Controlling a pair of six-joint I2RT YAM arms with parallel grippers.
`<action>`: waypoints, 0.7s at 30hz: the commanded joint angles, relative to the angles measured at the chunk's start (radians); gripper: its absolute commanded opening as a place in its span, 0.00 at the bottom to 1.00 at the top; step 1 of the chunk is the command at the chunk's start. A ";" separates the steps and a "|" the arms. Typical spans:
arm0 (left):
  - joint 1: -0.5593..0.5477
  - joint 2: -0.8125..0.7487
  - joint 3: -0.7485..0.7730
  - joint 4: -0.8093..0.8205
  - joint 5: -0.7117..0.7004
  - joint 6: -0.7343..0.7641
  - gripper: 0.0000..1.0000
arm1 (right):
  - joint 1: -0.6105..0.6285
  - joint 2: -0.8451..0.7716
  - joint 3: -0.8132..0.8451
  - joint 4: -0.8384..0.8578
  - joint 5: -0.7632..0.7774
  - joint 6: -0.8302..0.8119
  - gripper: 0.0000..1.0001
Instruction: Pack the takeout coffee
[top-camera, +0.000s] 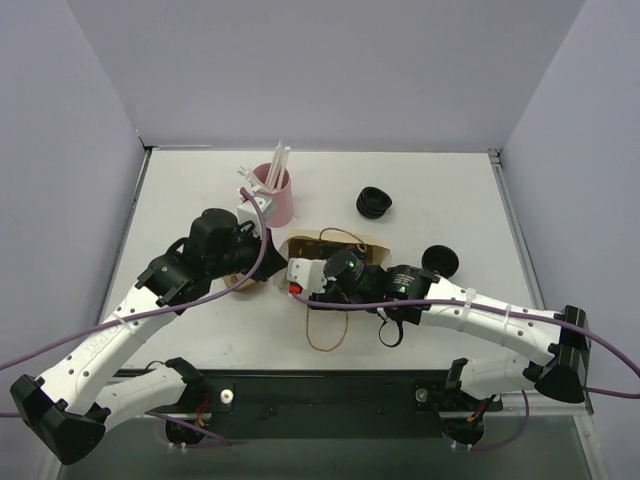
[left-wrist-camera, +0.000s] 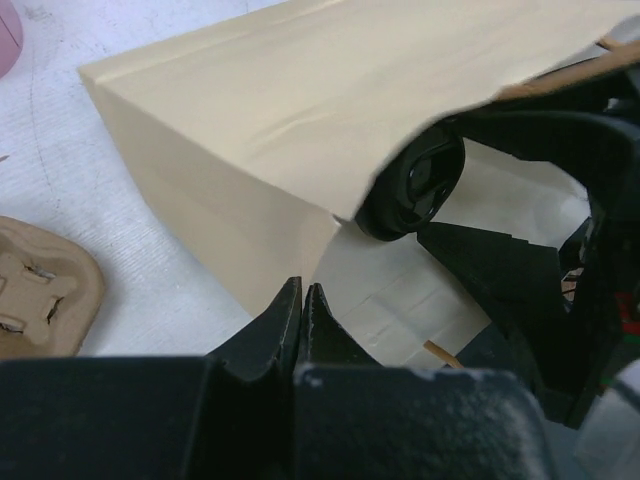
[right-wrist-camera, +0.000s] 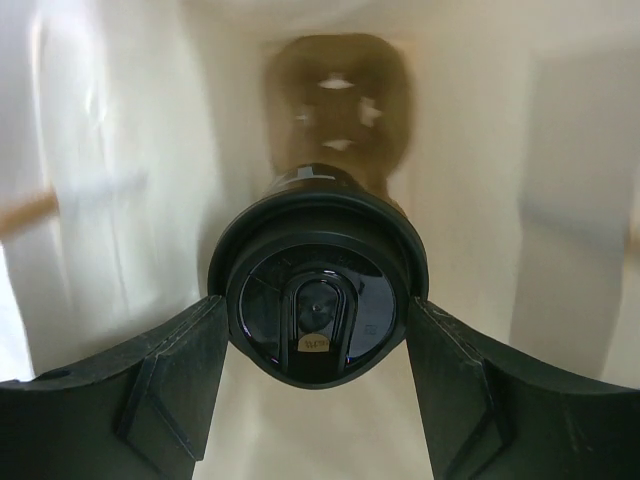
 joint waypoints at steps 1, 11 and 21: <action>0.001 -0.002 0.057 0.011 0.023 -0.007 0.00 | -0.030 -0.032 -0.042 0.050 -0.045 -0.131 0.34; 0.002 -0.010 0.025 0.024 0.040 -0.011 0.00 | -0.093 0.014 -0.016 0.080 -0.028 -0.228 0.33; -0.004 -0.051 -0.043 0.077 0.028 -0.053 0.00 | -0.134 0.030 -0.048 0.087 -0.079 -0.271 0.31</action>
